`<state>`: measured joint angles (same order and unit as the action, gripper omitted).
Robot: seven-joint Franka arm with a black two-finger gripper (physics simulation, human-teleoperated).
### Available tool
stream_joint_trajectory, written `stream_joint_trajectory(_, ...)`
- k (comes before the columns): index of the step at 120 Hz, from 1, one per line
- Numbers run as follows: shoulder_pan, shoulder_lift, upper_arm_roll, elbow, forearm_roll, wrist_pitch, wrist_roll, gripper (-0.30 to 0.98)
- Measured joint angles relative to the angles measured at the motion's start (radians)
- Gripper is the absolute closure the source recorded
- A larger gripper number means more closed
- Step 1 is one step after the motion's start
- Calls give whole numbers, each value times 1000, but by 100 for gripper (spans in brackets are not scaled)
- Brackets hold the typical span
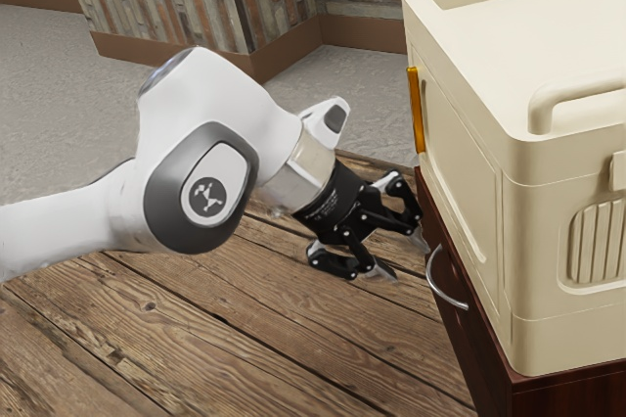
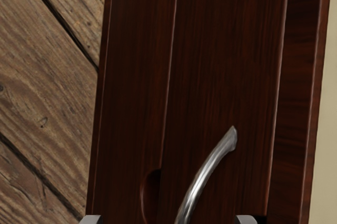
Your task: Pull the drawer handle with one arm to open the drawer
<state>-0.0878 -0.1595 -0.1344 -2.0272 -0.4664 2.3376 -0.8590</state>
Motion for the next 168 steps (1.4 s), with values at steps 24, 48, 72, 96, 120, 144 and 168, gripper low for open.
stream_joint_trajectory(24,0,23,-1,-6,-10,58,6,44)
stream_joint_trajectory(48,-14,9,-6,-43,-11,77,18,46)
stream_joint_trajectory(72,-31,5,-13,-50,-11,84,31,48)
stream_joint_trajectory(96,-32,-4,-21,-67,-12,87,44,50)
stream_joint_trajectory(120,-32,-4,-23,-69,-11,87,56,56)
stream_joint_trajectory(144,-32,-3,-22,-68,-7,86,68,65)
stream_joint_trajectory(168,-31,-22,-21,-86,-5,81,83,69)
